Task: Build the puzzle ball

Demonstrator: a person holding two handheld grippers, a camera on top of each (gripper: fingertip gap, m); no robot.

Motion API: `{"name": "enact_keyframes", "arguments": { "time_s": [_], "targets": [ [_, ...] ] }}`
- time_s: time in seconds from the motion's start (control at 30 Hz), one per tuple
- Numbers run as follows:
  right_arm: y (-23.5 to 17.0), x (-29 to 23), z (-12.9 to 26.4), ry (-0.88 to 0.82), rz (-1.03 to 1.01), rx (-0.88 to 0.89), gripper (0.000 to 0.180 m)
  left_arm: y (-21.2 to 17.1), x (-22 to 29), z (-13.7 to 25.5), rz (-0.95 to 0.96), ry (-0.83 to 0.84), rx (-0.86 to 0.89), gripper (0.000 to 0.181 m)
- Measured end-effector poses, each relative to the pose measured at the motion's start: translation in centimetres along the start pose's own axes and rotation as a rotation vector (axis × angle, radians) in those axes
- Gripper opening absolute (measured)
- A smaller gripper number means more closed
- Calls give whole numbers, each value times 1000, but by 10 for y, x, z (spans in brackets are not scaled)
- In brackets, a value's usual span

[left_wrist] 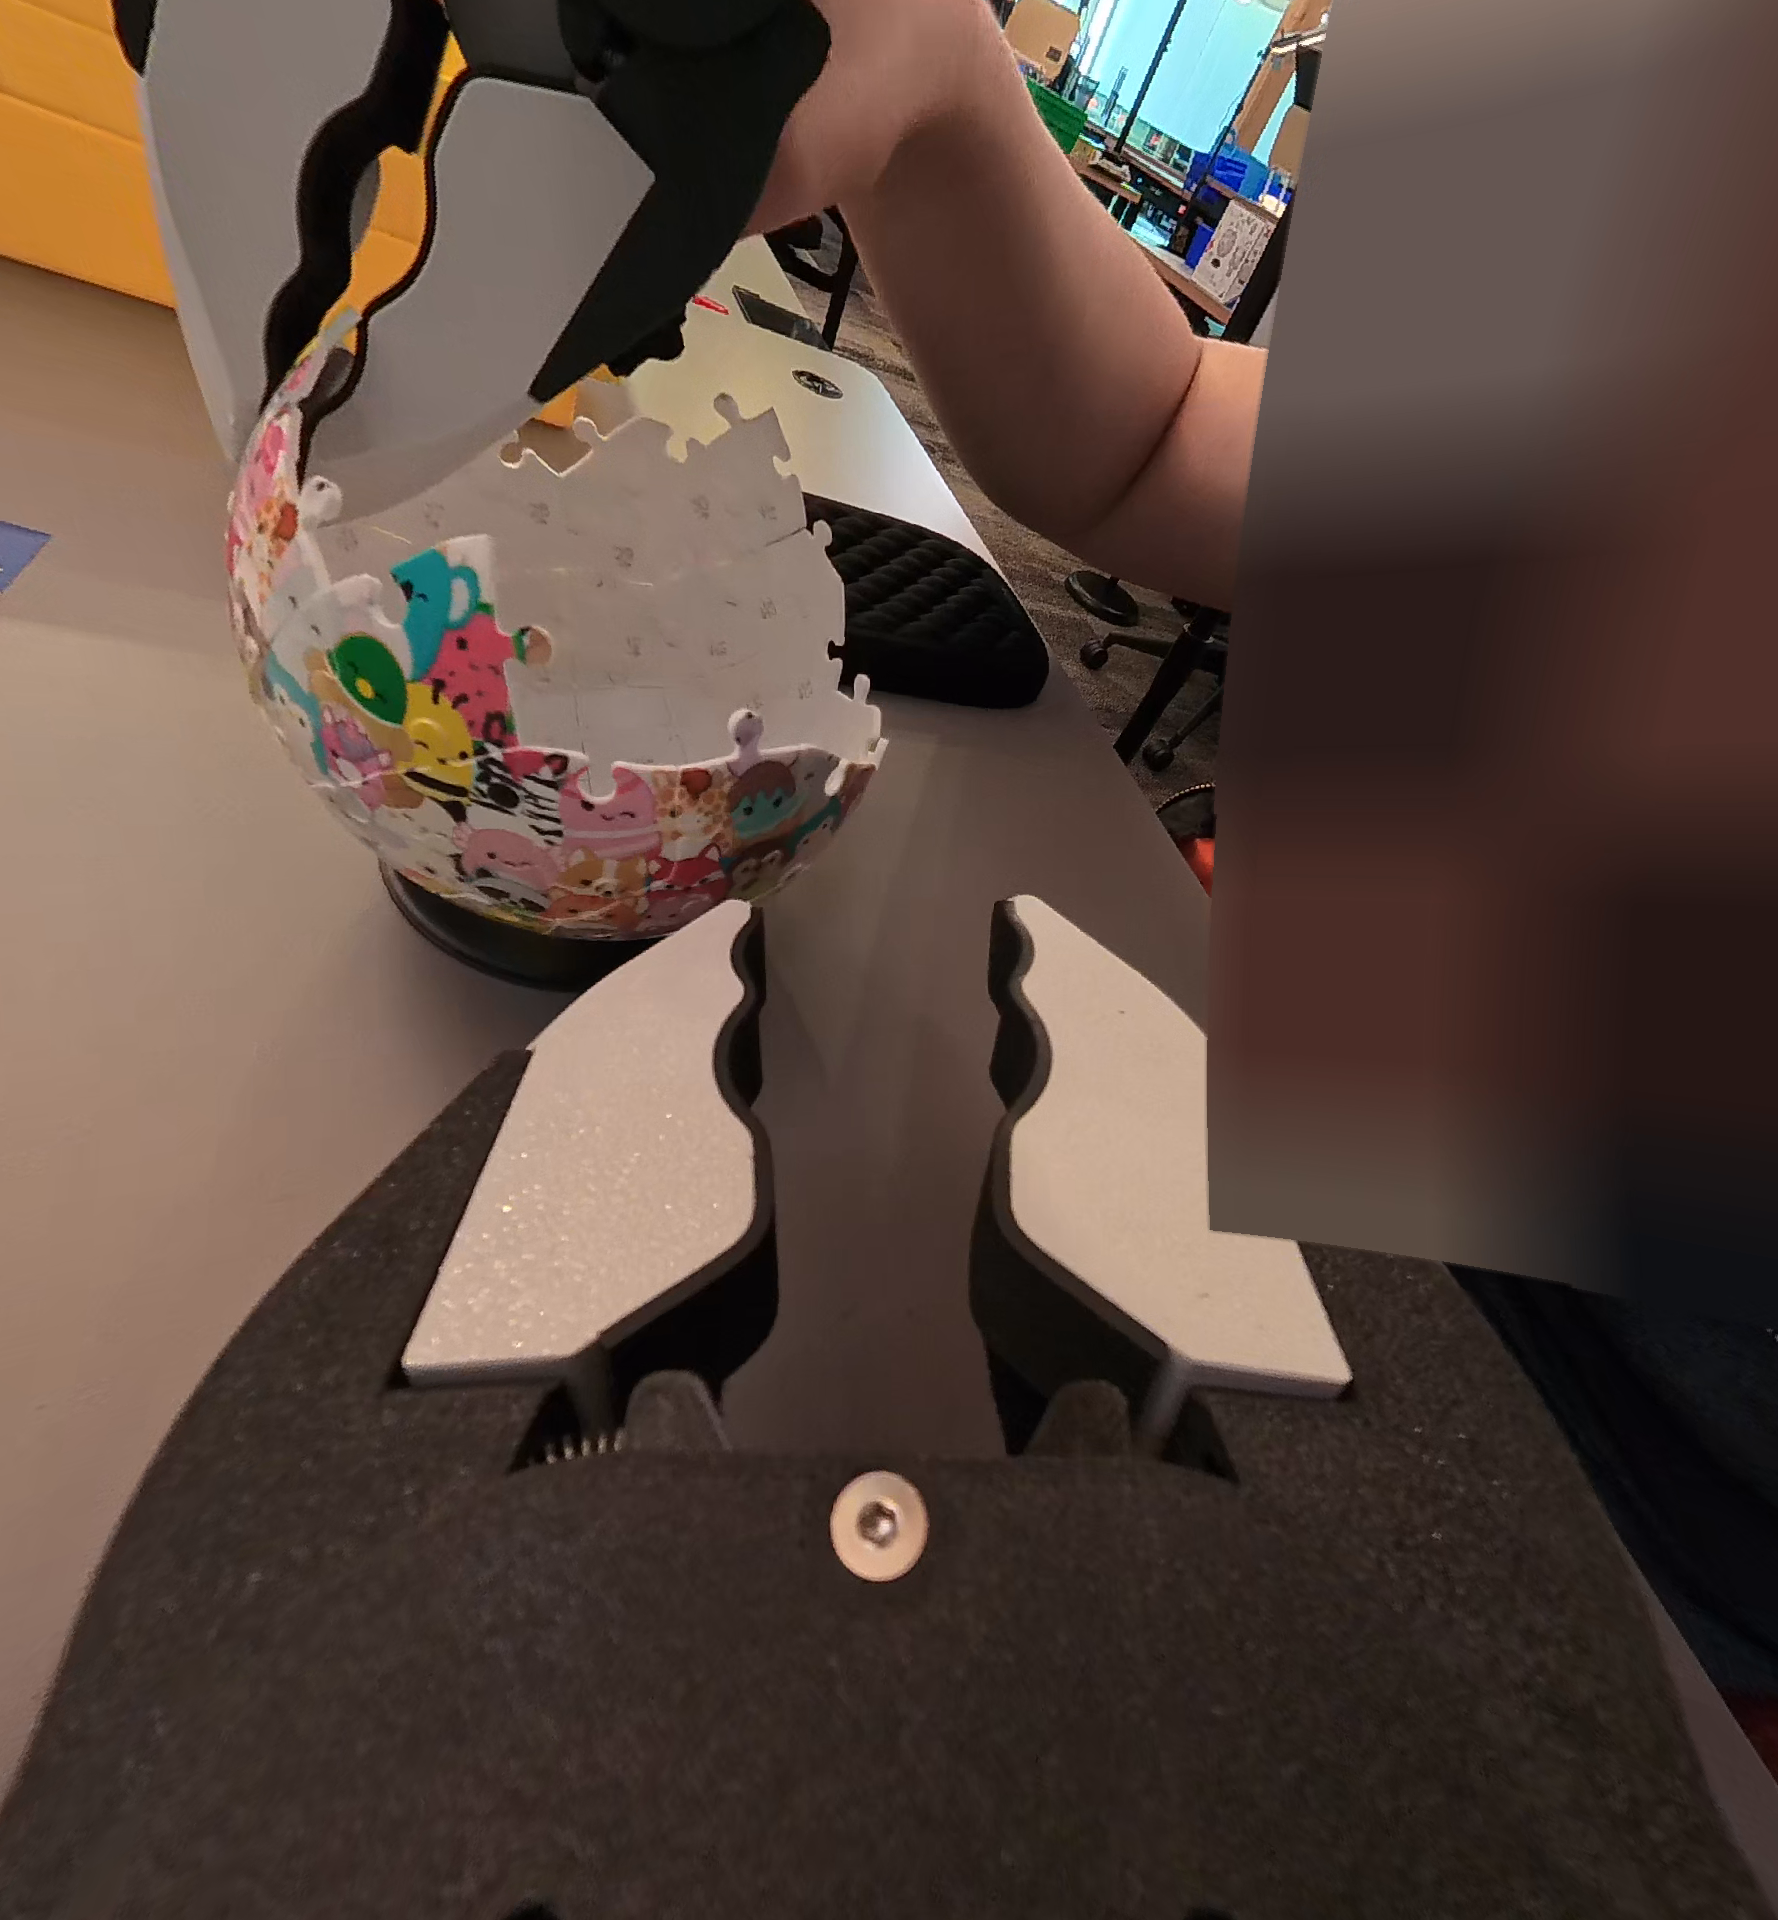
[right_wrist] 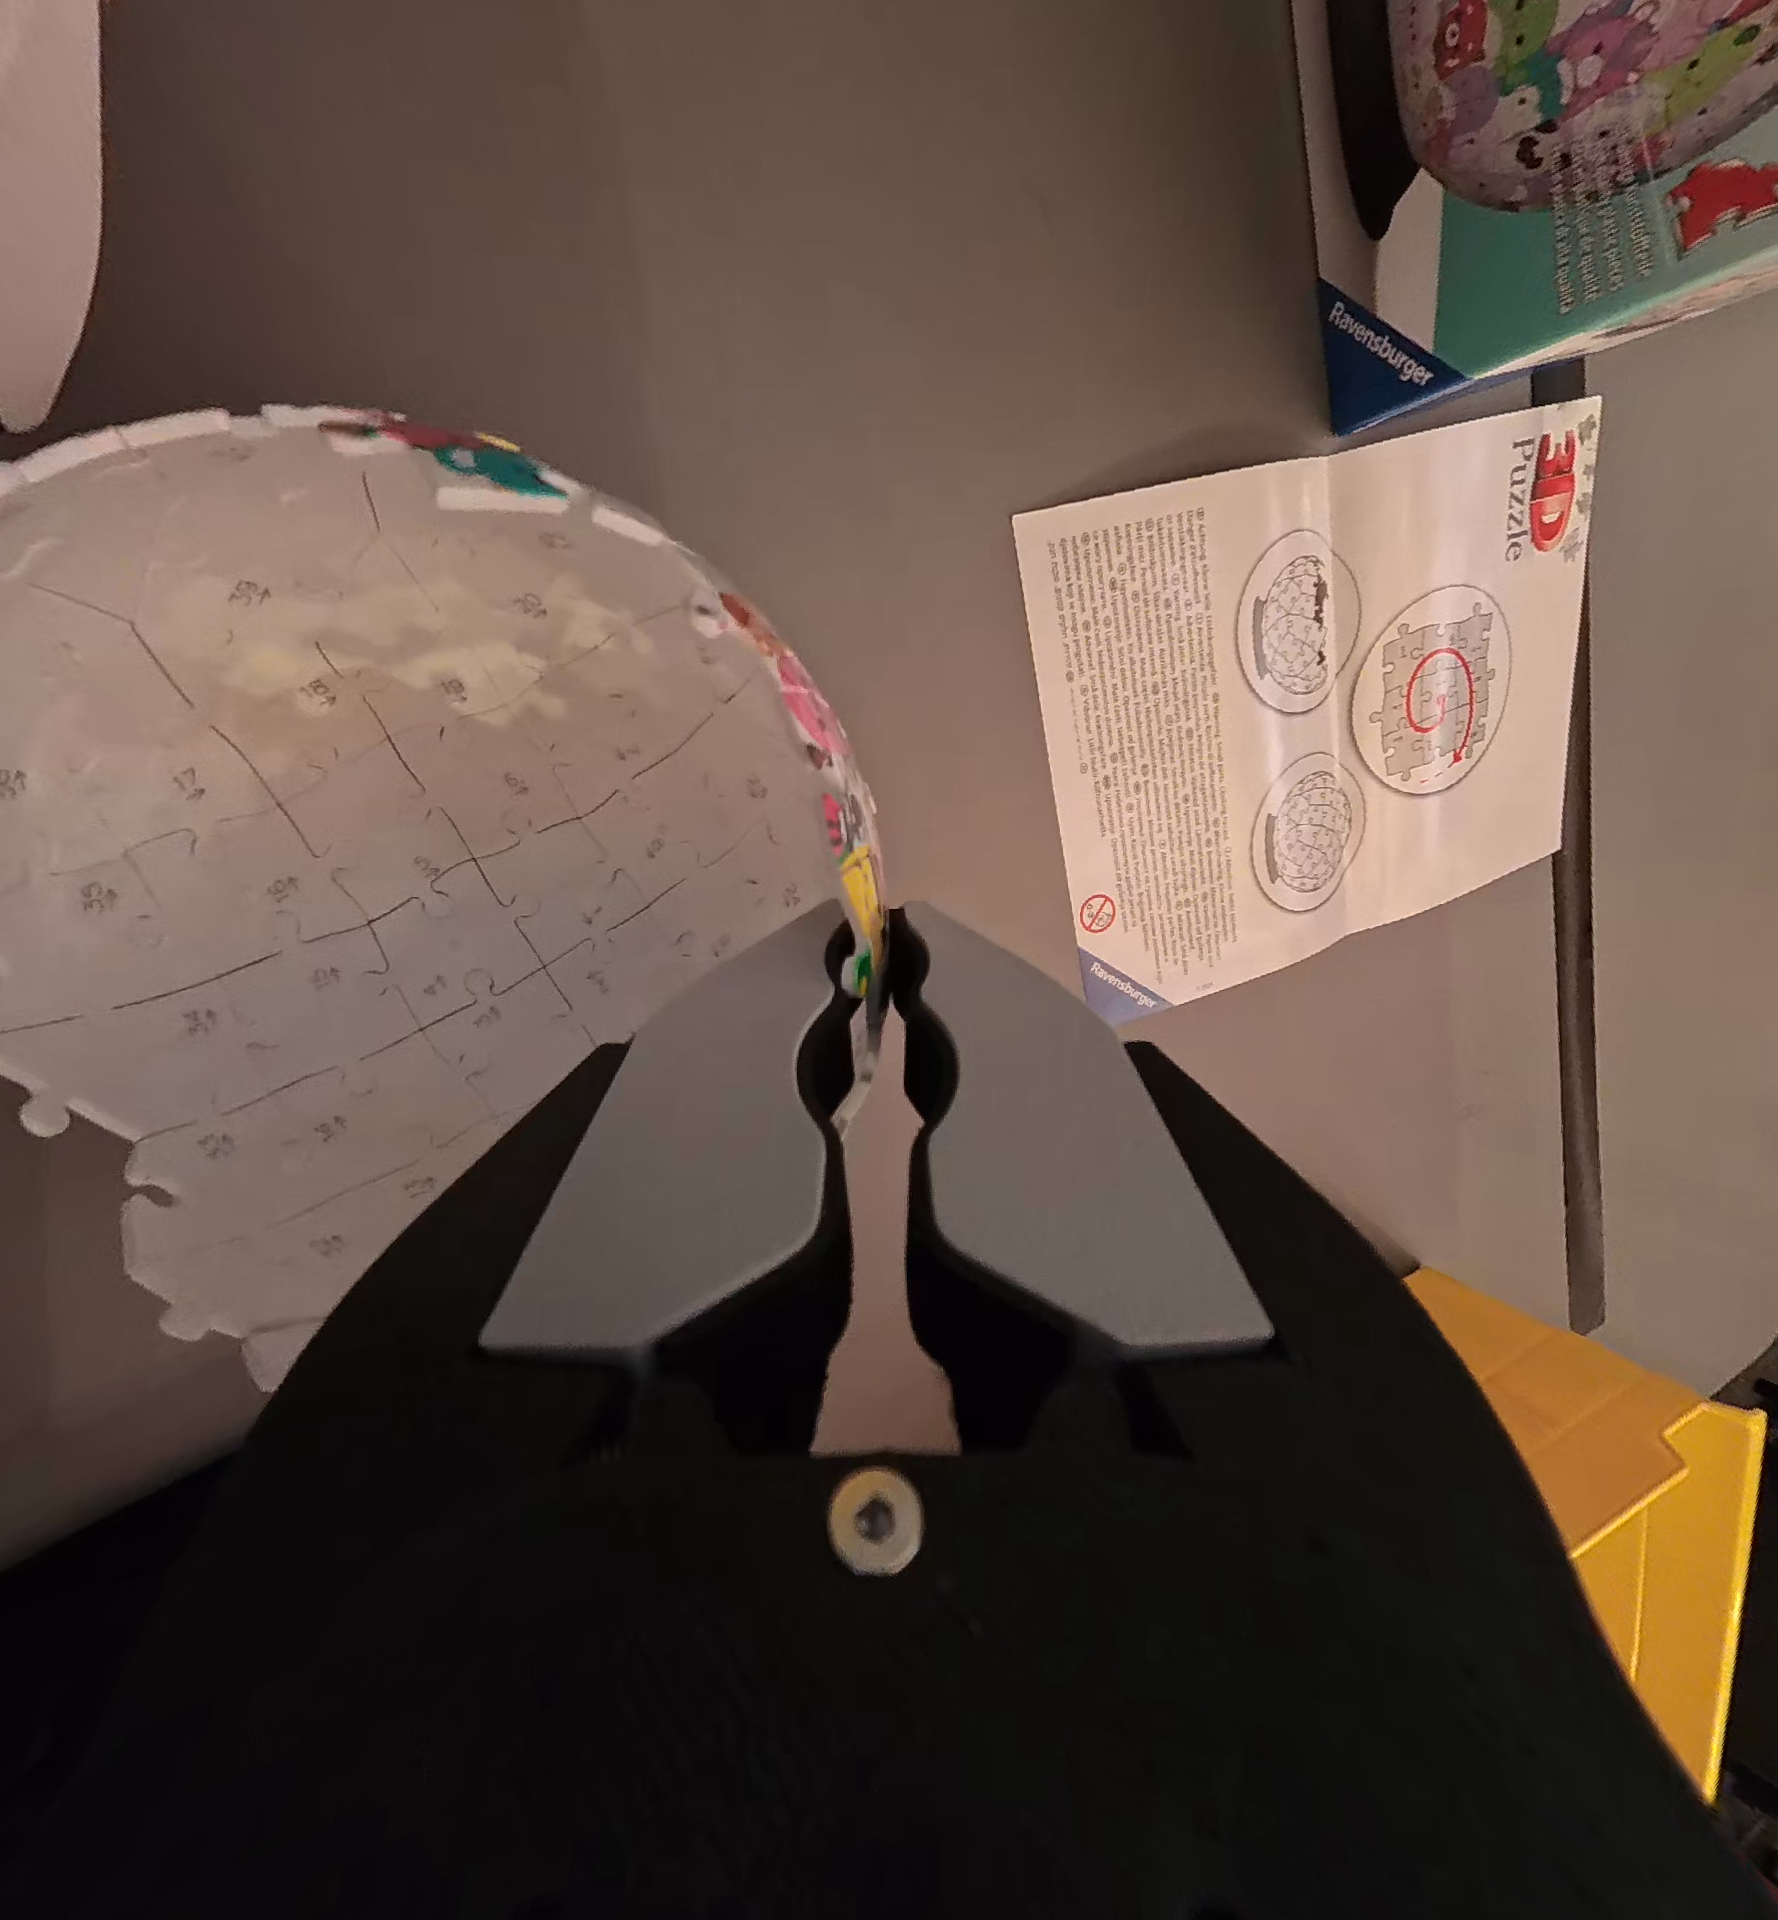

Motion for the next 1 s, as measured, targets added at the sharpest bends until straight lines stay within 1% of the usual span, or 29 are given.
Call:
{"name": "enact_keyframes", "arguments": {
  "time_s": [0.07,0.13,0.2,0.27,0.57,0.63,0.67,0.7,0.73,0.77,0.87,0.93,1.0],
  "targets": [
    [3,0,0,-21,21,36,9,0,0,0,-2,0,-3,41],
    [4,1,0,-35,29,31,13,0,0,0,-3,0,-3,41],
    [6,2,-2,-34,38,31,13,0,0,0,-1,-1,-2,41],
    [7,2,-3,-28,40,25,7,0,0,0,0,-1,-2,41],
    [5,1,0,-34,29,0,5,0,0,1,-2,-4,2,41],
    [6,1,0,-45,45,17,6,0,1,1,-2,-3,1,41],
    [6,-1,0,-54,53,25,7,0,1,0,-2,-3,1,41],
    [7,-1,0,-45,52,14,14,0,1,0,-2,-3,-1,41],
    [8,-2,0,-44,50,16,26,0,1,0,-1,-3,-2,41],
    [10,-1,1,-44,57,26,27,0,1,-1,1,-4,-2,41],
    [14,0,4,-66,96,32,26,0,1,-1,2,-6,-5,41],
    [18,0,6,-77,126,37,22,-1,0,-1,4,-7,-5,41],
    [21,-1,6,-102,156,16,13,-1,0,-1,6,-9,-3,41]
  ]
}}
Point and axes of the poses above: each gripper's, where its closed fingertips meet, z back along the fingers, y out of its top, x = y × z across the jaws, the point moved 9 cm from there along z, back along the fingers, and after that the axes turned 1 degree about -y, right-handed, at the moved point
